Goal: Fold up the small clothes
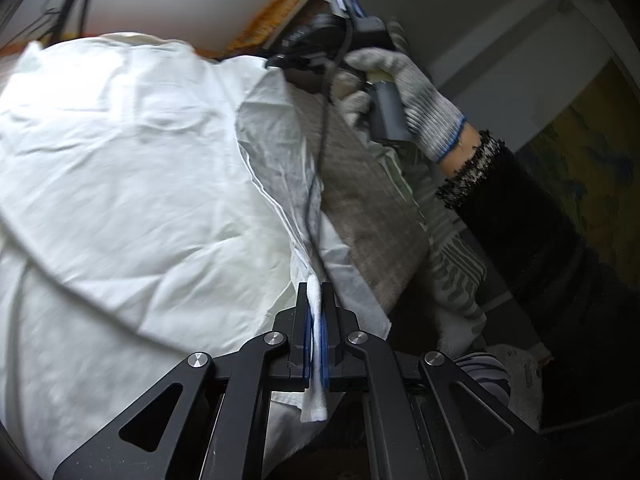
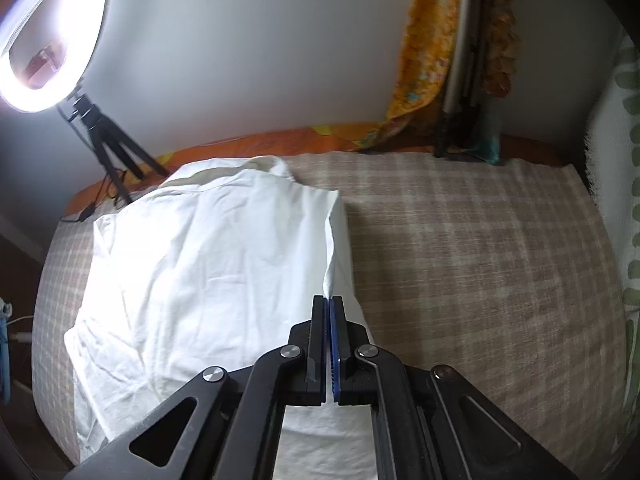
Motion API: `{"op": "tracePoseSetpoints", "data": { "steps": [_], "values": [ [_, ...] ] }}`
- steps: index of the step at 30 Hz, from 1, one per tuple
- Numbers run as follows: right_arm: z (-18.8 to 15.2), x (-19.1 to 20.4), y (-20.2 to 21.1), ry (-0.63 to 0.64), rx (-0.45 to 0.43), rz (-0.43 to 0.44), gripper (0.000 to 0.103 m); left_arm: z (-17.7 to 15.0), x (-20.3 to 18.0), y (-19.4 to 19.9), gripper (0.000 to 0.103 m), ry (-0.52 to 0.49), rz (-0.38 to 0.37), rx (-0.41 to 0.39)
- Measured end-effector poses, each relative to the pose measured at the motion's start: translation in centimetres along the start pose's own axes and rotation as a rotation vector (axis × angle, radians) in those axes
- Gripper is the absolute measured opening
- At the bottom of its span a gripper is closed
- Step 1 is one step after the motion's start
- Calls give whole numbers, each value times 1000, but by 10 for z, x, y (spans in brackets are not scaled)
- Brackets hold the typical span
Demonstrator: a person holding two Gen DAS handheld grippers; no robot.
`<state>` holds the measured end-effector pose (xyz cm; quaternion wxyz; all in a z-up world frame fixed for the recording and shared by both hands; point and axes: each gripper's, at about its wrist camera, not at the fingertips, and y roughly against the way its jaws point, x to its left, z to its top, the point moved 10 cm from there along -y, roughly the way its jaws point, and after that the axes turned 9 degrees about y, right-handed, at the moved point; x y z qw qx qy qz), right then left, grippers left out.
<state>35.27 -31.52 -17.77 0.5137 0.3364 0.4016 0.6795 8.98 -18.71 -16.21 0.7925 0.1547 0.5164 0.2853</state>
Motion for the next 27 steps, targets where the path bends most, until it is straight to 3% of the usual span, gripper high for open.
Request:
{"op": "tracePoseSetpoints", "data": {
  "steps": [8,10,11,15,18,23,27],
  "values": [
    [-2,40,-20,99,20,26,2,-14,19,9,2,102,3,3],
    [-4,38,-18,77,4,25,33,-16,23,10,2,125,5,1],
    [-5,35,-15,54,-10,44,35,-18,27,11,2,139,2,4],
    [-20,-3,-3,-55,-41,24,32,-24,41,13,2,166,18,17],
    [-51,-23,-3,-104,-17,25,31,-29,46,12,2,180,25,30],
    [-93,-25,-5,-155,20,73,31,-26,50,17,2,234,-3,17],
    [-124,0,12,-111,21,119,31,-20,42,23,2,216,-7,7]
  ]
}}
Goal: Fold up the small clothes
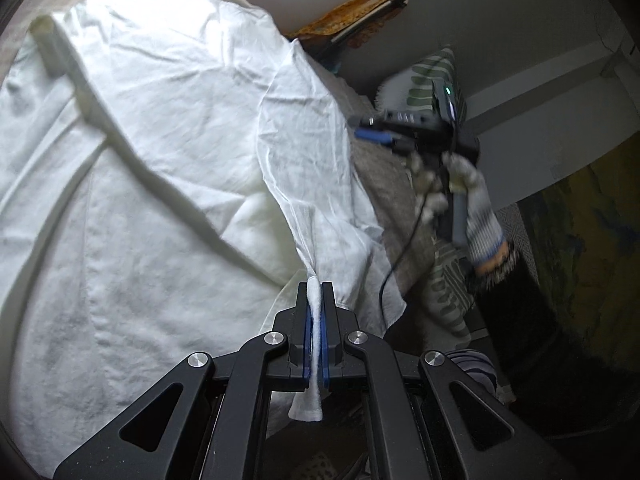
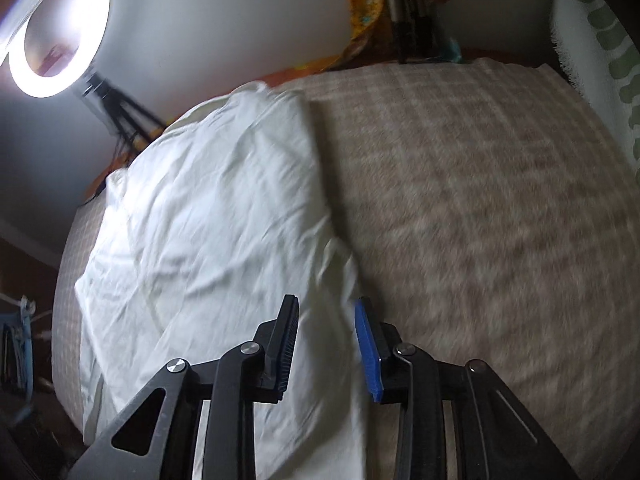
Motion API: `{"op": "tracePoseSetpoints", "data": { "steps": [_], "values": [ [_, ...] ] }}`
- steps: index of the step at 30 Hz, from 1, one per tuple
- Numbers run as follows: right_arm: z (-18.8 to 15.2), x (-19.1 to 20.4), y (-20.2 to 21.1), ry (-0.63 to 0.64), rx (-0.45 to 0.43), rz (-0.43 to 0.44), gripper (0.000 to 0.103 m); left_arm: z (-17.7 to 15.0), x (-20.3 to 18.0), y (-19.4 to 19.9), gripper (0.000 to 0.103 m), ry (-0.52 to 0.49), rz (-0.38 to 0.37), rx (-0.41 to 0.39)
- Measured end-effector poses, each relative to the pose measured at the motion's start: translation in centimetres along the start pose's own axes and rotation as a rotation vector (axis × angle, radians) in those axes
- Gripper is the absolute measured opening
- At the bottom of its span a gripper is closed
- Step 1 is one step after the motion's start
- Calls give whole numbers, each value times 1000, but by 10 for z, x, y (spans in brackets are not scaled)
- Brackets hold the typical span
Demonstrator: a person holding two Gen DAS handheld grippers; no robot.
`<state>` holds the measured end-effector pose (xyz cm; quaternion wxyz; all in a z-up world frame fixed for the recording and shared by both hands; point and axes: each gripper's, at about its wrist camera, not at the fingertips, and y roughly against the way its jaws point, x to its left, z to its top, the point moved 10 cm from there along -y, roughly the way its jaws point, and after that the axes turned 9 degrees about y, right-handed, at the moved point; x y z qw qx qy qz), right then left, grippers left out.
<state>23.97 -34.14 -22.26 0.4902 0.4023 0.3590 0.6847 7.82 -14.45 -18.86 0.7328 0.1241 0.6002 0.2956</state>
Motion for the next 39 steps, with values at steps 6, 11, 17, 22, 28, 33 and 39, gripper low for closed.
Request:
{"op": "tracePoseSetpoints", "data": {
  "steps": [6,11,17,22,28,33,39],
  "values": [
    [-60,56,32,112,25,85,31,12,14,10,2,34,30,-28],
    [-113,97,49,153,64,186,31,18,33,9,2,43,80,-40],
    [-165,150,53,155,117,357,32,15,32,3,2,51,59,-25],
    [-184,177,42,159,144,412,31,16,26,3,2,35,60,-28],
    [-185,200,44,150,134,480,5,20,15,11,2,2,64,-33],
    [-173,209,73,26,103,692,4,26,4,28,2,-17,31,-62],
    [-200,189,41,58,235,512,13,-2,40,6,2,23,125,43]
  ]
}}
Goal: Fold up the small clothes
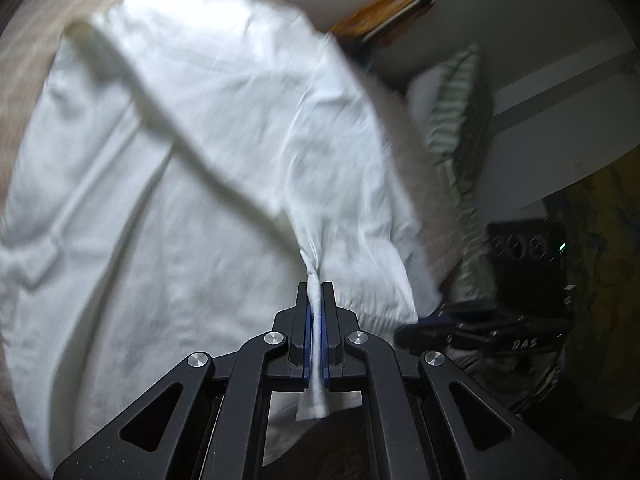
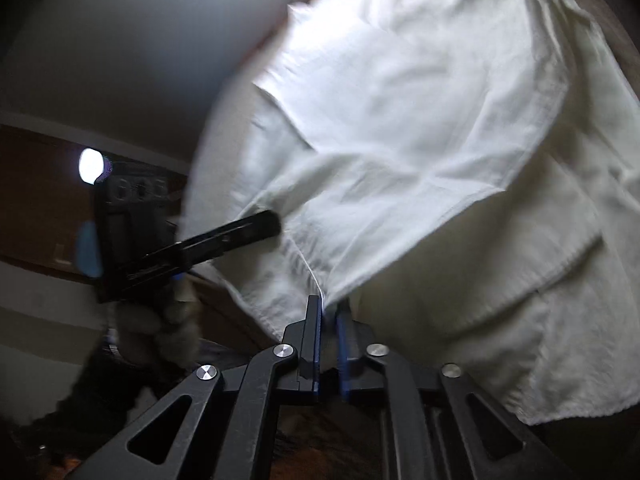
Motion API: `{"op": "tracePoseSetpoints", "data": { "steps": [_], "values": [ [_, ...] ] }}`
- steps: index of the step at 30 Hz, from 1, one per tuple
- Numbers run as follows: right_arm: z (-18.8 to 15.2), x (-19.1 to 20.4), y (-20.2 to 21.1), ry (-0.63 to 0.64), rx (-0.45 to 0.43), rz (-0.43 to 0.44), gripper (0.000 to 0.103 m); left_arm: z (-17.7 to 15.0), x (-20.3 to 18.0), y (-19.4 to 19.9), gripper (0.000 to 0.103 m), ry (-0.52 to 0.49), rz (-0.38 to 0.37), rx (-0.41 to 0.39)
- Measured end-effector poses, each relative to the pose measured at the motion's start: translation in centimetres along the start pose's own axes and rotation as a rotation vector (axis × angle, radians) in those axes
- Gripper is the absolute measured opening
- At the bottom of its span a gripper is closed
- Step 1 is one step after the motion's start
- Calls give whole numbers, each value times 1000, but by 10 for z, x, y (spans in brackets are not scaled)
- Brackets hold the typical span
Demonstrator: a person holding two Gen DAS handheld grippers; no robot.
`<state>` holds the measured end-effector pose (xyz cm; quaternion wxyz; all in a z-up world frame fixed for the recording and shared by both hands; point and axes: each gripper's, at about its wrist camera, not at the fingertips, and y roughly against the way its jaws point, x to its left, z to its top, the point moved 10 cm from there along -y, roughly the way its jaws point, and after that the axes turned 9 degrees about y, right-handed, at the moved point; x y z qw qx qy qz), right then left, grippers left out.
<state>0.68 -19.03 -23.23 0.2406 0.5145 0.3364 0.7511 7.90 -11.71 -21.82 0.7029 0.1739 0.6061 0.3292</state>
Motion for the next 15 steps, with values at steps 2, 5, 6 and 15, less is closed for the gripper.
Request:
{"op": "tracePoseSetpoints", "data": {
  "steps": [2,5,6,15],
  "values": [
    [-4,-5,-2,37,38,-72,26,-9,6,-7,2,6,25,21],
    [-3,-3,11,99,37,-133,29,-15,9,-7,5,-1,43,26],
    [0,-3,19,117,26,-144,29,-16,10,-5,8,-6,55,23],
    [75,-49,88,133,-166,-266,31,-7,6,23,9,-66,103,-61]
  ]
}}
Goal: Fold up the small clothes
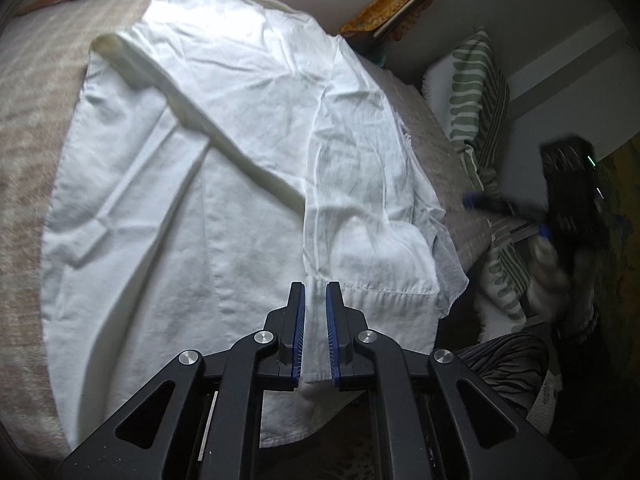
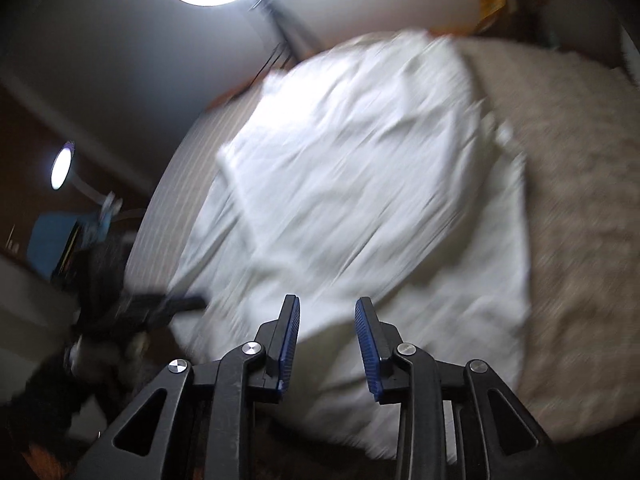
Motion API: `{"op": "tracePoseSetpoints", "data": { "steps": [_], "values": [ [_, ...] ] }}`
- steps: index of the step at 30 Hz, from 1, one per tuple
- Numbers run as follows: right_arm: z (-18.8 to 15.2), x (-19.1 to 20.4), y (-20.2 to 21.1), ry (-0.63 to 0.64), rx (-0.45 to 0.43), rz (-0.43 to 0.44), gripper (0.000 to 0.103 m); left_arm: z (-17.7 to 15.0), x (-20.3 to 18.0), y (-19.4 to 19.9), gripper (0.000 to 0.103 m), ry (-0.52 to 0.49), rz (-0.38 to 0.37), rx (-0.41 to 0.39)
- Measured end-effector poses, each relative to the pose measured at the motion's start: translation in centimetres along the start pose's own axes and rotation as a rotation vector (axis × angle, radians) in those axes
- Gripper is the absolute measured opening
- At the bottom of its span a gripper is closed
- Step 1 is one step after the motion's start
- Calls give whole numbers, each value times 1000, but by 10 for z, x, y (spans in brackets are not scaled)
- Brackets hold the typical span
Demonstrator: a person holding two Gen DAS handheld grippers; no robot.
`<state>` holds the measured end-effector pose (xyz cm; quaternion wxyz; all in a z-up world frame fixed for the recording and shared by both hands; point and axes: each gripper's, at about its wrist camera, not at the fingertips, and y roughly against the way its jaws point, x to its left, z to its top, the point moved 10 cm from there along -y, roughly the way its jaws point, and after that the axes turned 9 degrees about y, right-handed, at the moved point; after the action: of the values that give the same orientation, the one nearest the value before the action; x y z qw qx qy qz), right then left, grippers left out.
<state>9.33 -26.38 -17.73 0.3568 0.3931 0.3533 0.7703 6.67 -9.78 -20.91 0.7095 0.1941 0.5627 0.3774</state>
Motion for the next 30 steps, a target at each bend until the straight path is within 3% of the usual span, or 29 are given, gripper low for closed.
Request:
{"op": "tracePoseSetpoints", "data": {
  "steps": [2,7,9,16,25,26,28,30],
  "values": [
    [24,-37,-3,27,-33,-152,31,4,-4,3,9,-12,-2,-19],
    [54,-116,-22,63,-45,-376,31,15,-9,5,9,-33,8,-39],
    [63,-132,-32,98,-29,-415,31,21,-8,3,9,-33,15,-43],
    [91,-167,-61,211,10,-468,26,44,5,-1,9,5,28,-69],
    [97,-174,-67,283,-25,-412,26,61,32,-2,9,36,68,-82],
    [99,-173,-69,285,-31,-410,23,62,35,-3,9,43,73,-85],
    [103,-173,-71,269,-47,-385,8,62,37,-2,9,44,73,-86],
    [106,-176,-69,229,-75,-366,3,62,38,-3,9,39,77,-82]
  ]
}}
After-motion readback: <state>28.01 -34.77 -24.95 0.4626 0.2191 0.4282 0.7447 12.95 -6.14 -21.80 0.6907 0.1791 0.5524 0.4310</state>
